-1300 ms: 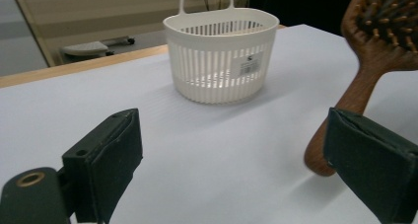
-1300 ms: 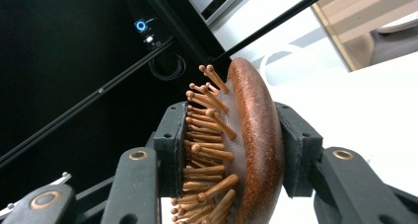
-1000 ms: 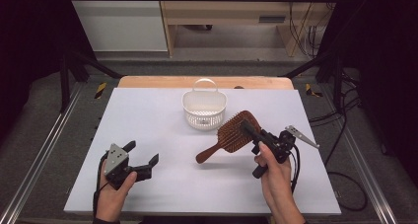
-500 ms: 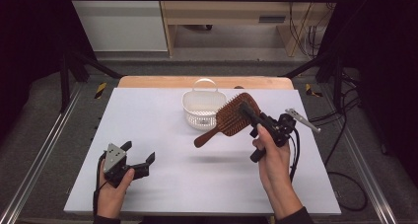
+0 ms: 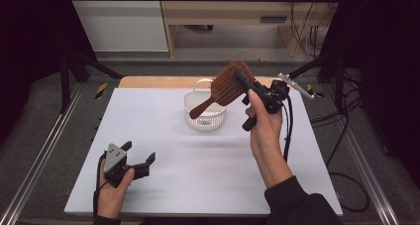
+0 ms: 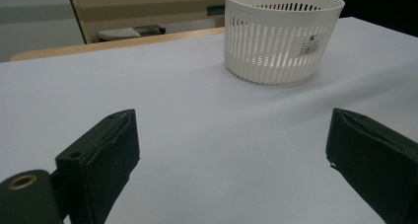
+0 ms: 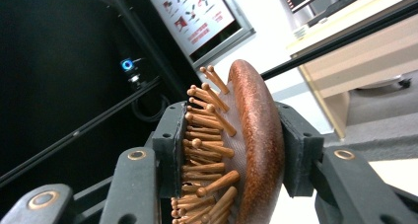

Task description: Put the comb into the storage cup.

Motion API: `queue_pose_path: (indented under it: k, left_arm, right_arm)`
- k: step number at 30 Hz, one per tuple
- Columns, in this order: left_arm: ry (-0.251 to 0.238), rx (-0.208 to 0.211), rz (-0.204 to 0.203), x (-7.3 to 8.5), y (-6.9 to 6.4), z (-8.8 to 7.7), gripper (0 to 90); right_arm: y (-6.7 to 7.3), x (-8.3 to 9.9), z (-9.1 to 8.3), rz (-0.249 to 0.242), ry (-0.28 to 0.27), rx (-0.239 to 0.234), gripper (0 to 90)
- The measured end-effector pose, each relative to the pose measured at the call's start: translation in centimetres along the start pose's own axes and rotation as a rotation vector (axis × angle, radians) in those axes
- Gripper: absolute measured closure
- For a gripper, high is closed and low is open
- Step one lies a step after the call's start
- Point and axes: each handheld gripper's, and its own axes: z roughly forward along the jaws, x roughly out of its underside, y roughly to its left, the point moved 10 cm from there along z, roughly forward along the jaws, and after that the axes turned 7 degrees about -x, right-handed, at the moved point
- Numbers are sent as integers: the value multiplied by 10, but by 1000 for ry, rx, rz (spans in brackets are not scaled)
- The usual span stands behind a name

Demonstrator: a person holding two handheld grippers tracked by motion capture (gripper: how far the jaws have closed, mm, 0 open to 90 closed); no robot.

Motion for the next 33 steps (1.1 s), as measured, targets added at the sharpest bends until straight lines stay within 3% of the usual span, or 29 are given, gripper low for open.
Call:
queue_pose_path:
  k: [4, 8, 13, 17, 20, 33]
  left_arm:
    - [-1, -2, -2, 0, 0, 0, 53]
    - [1, -2, -2, 0, 0, 1, 53]
    - [7, 3, 4, 1, -1, 2, 52]
    - [9, 3, 8, 2, -1, 2, 53]
    - [9, -1, 5, 2, 0, 3, 53]
    - [9, 1, 4, 2, 0, 3, 53]
  right_arm:
    - [-11, -8, 16, 0, -17, 28, 526]
    - [-18, -11, 30, -53, -11, 56, 524]
    - [-30, -13, 46, -81, -8, 88, 523]
    - [-45, -5, 56, -45, 2, 105, 523]
    - [-53, 4, 63, -49, 17, 121, 523]
    - [-56, 23, 72, -85, 50, 130, 523]
